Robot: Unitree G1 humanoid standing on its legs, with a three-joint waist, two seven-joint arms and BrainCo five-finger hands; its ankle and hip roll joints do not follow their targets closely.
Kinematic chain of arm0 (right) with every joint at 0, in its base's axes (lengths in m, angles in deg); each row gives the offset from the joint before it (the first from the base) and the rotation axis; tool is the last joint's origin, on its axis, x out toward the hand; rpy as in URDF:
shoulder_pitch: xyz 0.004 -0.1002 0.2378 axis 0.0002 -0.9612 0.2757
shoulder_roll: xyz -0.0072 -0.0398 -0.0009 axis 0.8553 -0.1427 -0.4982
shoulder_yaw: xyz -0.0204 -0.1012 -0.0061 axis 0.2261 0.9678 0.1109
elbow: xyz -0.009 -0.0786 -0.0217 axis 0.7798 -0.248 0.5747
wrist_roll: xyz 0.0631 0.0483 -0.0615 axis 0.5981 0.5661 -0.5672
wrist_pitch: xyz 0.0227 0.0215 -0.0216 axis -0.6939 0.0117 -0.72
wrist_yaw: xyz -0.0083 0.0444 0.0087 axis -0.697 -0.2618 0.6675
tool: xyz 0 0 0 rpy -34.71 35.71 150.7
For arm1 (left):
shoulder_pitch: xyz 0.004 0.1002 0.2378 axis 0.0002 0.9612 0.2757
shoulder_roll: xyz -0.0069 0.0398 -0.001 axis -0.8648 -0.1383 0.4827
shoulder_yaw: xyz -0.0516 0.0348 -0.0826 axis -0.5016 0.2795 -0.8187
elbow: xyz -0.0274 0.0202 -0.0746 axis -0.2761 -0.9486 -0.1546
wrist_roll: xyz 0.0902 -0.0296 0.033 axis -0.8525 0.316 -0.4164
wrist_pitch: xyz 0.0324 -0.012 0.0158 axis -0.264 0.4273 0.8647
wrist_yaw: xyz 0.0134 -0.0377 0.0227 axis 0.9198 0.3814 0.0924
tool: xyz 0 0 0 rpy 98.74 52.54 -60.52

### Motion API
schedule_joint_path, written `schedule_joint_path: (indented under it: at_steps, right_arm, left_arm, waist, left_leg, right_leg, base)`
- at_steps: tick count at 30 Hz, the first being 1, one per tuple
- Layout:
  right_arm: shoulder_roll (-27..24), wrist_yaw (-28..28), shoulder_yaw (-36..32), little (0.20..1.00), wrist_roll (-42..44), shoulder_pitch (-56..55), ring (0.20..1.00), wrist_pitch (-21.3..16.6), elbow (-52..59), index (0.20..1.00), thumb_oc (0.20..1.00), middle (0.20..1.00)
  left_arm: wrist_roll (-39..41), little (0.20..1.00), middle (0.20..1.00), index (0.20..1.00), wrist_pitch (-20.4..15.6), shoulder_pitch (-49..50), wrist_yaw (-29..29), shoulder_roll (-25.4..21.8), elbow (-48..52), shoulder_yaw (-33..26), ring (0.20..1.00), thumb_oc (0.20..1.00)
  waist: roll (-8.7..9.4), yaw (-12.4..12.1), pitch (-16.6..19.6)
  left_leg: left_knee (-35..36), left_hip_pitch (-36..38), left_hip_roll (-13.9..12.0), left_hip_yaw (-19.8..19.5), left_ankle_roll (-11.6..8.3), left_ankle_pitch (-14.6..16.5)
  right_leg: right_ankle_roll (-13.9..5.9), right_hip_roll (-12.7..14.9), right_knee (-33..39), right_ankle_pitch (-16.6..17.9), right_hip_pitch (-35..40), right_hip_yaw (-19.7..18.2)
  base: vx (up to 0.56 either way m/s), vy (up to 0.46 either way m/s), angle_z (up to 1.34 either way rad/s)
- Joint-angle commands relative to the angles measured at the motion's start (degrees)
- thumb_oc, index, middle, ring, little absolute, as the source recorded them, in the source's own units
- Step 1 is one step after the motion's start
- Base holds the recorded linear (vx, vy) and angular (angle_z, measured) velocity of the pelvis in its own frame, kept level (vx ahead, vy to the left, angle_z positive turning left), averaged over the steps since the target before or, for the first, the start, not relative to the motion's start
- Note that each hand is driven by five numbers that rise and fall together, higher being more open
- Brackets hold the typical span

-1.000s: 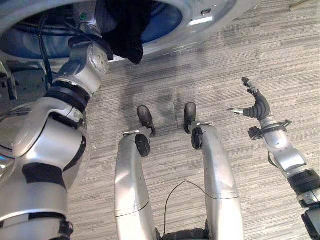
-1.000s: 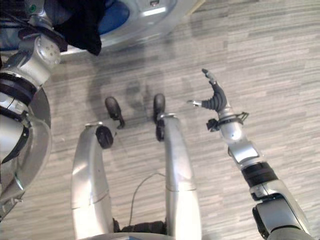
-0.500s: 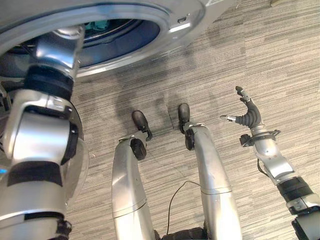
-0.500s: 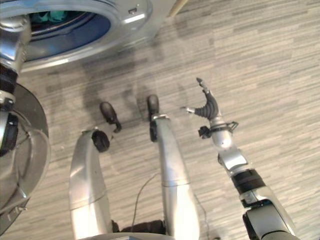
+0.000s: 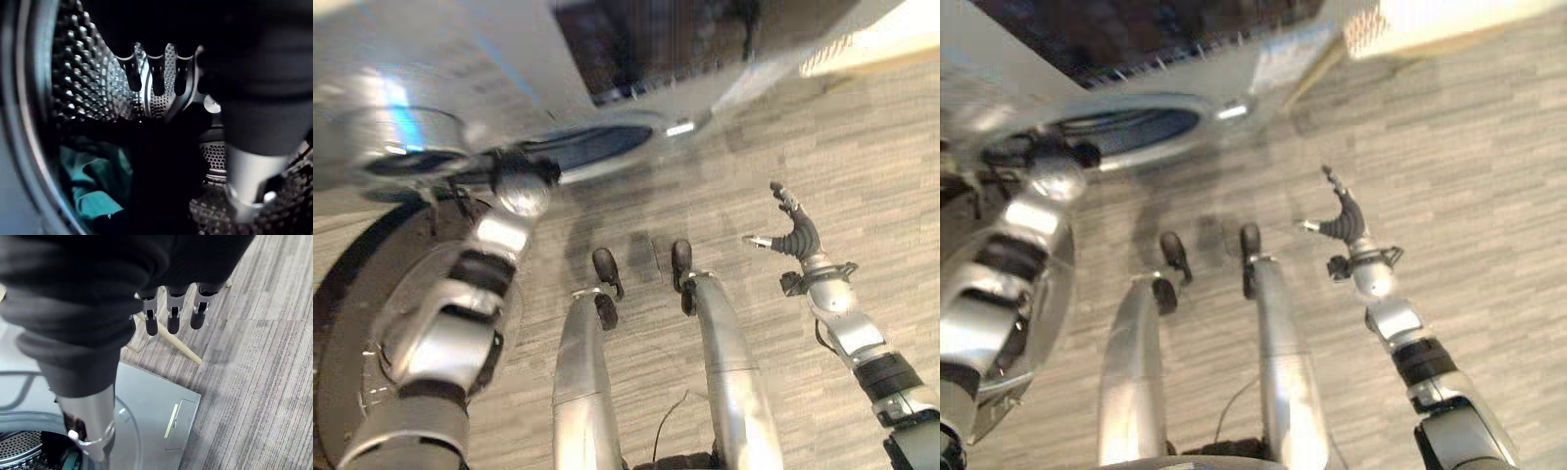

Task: Grab the laundry basket,head to the washer,open it,put in the laundry and shut it.

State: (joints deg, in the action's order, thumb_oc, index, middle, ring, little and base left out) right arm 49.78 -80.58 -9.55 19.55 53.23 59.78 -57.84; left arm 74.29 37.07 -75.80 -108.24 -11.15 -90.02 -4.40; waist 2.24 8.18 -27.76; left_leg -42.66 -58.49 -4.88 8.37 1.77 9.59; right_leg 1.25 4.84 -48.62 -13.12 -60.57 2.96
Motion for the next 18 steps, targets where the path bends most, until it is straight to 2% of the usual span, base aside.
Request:
schedule_joint_path:
  at_steps: [1,2,3,8,9,10,11,12,15,16,18]
  right_arm:
    - [1.8,-0.7,0.2,1.000,-1.6,-4.3,1.000,1.3,-1.8,1.000,1.000,1.000]
    - [3.0,-0.8,0.2,1.000,-2.3,-5.5,1.000,1.6,-3.7,1.000,1.000,1.000]
    - [4.7,-0.8,-0.5,1.000,-3.1,-7.9,1.000,2.4,-7.1,1.000,1.000,1.000]
    - [7.3,0.4,-2.2,1.000,-4.2,-13.1,1.000,3.4,-14.5,1.000,1.000,1.000]
    - [7.3,0.4,-2.2,1.000,-4.2,-13.2,1.000,3.4,-14.5,1.000,1.000,1.000]
    - [7.9,1.2,-2.6,1.000,-4.5,-14.8,1.000,3.6,-16.9,1.000,1.000,1.000]
    - [7.9,1.2,-2.6,1.000,-4.5,-14.8,1.000,3.6,-16.9,1.000,1.000,1.000]
    - [8.4,1.7,-3.3,1.000,-4.3,-16.0,1.000,3.8,-18.8,1.000,1.000,1.000]
    - [9.1,2.2,-3.9,1.000,-4.6,-17.1,1.000,4.1,-20.7,1.000,1.000,1.000]
    - [9.4,2.7,-4.1,1.000,-5.5,-18.0,1.000,4.4,-22.5,1.000,1.000,1.000]
    - [9.7,2.9,-4.4,1.000,-6.1,-18.7,1.000,4.7,-23.8,1.000,1.000,1.000]
  left_arm:
    - [3.8,1.000,1.000,1.000,-4.3,10.6,5.2,4.5,0.7,0.5,1.000,1.000]
    - [5.5,1.000,1.000,1.000,-4.7,15.2,6.7,7.1,1.2,-0.5,1.000,1.000]
    - [6.1,1.000,1.000,1.000,-4.5,22.8,8.9,9.7,1.9,-0.7,1.000,1.000]
    - [3.7,1.000,1.000,1.000,-2.7,36.5,13.9,11.7,-2.3,-0.6,1.000,1.000]
    - [3.7,1.000,1.000,1.000,-2.7,36.5,13.9,11.7,-2.3,-0.6,1.000,1.000]
    - [2.2,1.000,1.000,1.000,-2.0,39.9,15.3,11.9,-4.3,-1.1,1.000,1.000]
    - [2.2,1.000,1.000,1.000,-2.0,39.9,15.3,11.9,-4.2,-1.1,1.000,1.000]
    - [0.4,1.000,1.000,1.000,-1.3,42.6,15.8,12.0,-6.6,-1.6,1.000,1.000]
    - [-1.7,1.000,1.000,1.000,-0.9,43.8,16.0,12.2,-10.2,-2.4,1.000,1.000]
    - [-4.0,1.000,1.000,1.000,-0.6,45.0,16.1,12.4,-11.8,-2.4,1.000,1.000]
    - [-5.5,1.000,1.000,1.000,-0.5,45.5,16.0,12.5,-13.4,-2.8,1.000,1.000]
  waist:
    - [-0.84,-1.2,1.9]
    - [-0.70,-1.8,2.2]
    - [-0.53,-2.5,2.5]
    - [-0.19,-4.5,5.2]
    - [-0.17,-4.5,5.1]
    - [-0.03,-4.8,6.8]
    - [-0.03,-4.8,6.7]
    - [-0.01,-5.2,8.7]
    - [0.44,-5.3,10.6]
    - [0.61,-5.4,12.7]
    - [0.79,-5.5,14.4]
  left_leg:
    - [4.4,9.0,-0.6,-3.5,-0.99,3.7]
    - [7.5,12.0,-0.1,-3.6,-1.25,2.9]
    - [12.8,18.1,0.9,-3.5,-1.52,1.3]
    - [24.5,31.2,2.6,-4.2,-2.06,-2.3]
    - [24.7,31.5,2.6,-4.2,-2.07,-2.3]
    - [28.9,35.5,3.0,-3.9,-1.93,-4.7]
    - [29.0,35.7,3.0,-3.9,-1.93,-4.7]
    - [32.7,40.4,3.1,-3.7,-2.12,-5.5]
    - [35.5,44.7,3.3,-3.2,-2.12,-5.8]
    - [37.8,47.8,3.9,-2.8,-1.80,-6.0]
    - [41.0,50.8,4.5,-2.2,-1.64,-6.4]
  right_leg:
    - [-4.27,2.0,10.5,2.1,9.3,1.0]
    - [-4.53,2.1,12.4,2.5,12.0,1.5]
    - [-4.72,2.6,17.0,3.5,18.1,2.5]
    - [-5.58,3.1,28.0,6.1,32.4,5.3]
    - [-5.59,3.1,28.2,6.2,32.7,5.3]
    - [-5.77,3.2,32.4,8.5,37.0,6.3]
    - [-5.77,3.2,32.5,8.6,37.2,6.3]
    - [-6.39,3.0,36.2,9.4,41.8,6.6]
    - [-7.08,2.8,39.7,10.2,46.2,6.9]
    - [-7.83,2.8,42.5,11.3,49.1,6.8]
    - [-8.92,3.0,44.7,12.6,51.2,6.8]
  base:
    - [-0.02,-0.005,0.31]
    - [0.02,-0.021,0.37]
    - [0.03,-0.033,0.35]
    - [0.06,-0.007,0.32]
    - [0.02,0.032,0.10]
    - [-0.02,0.028,0.16]
    - [0.05,0.089,0.08]
    - [0.09,0.089,0.08]
    - [0.08,0.100,-0.04]
    - [0.09,0.130,-0.06]
    - [0.06,0.168,-0.12]
